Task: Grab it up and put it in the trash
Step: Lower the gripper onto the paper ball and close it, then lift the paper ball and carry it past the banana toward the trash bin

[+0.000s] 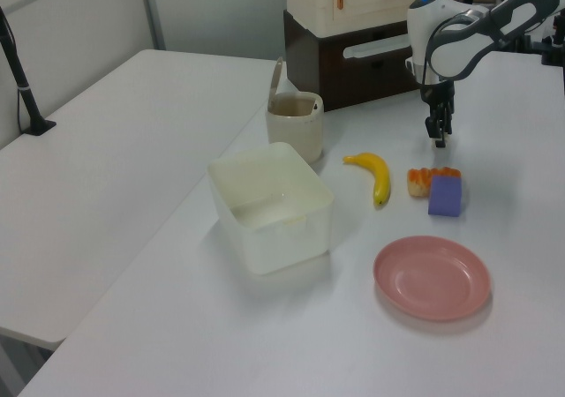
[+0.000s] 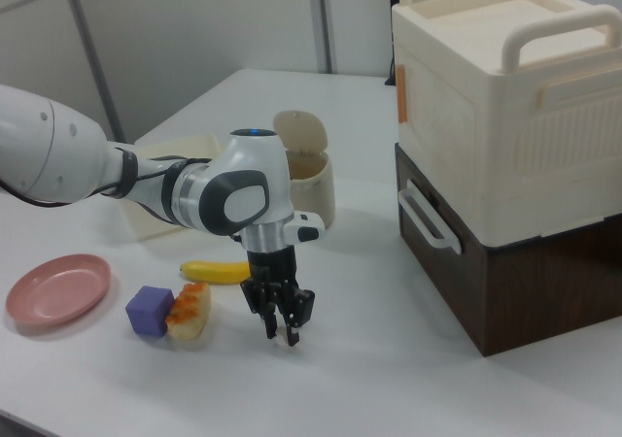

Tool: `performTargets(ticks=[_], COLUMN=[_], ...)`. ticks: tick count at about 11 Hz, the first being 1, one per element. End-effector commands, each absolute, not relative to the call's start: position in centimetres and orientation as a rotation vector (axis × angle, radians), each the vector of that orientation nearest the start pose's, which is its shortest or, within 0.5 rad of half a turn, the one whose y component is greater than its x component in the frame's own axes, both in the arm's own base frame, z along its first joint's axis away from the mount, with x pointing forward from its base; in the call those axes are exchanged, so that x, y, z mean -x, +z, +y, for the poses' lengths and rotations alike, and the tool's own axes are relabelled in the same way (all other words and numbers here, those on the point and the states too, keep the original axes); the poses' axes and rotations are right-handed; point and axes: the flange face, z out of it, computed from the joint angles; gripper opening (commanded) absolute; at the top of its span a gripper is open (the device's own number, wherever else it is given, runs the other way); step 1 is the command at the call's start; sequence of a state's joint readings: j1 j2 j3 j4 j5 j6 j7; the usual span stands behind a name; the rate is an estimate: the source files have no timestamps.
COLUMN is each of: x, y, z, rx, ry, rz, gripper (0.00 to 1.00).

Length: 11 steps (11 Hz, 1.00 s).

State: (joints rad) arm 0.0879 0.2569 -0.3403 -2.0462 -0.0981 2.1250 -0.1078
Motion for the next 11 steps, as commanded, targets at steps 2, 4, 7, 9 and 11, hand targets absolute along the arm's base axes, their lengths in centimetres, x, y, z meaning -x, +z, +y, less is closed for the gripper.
performTargets(ticks=[2,4,7,9,11], x=[-56.1,-58.1,-61.3,-62.6,-63.5], y=[32.8,37.2,44.4,48.0,50.8], z=[-13.0,-11.6,-8.4,-7.3,-5.5], rx=[3.292,3.289,3.198,3.137,3.073], ry=[0.265,0.153,-0.064,-0.187,-0.243], rz=[0.097,0.110,0.229,0.339,0.432], gripper=[0.00,0.00,0.00,0.00,0.00])
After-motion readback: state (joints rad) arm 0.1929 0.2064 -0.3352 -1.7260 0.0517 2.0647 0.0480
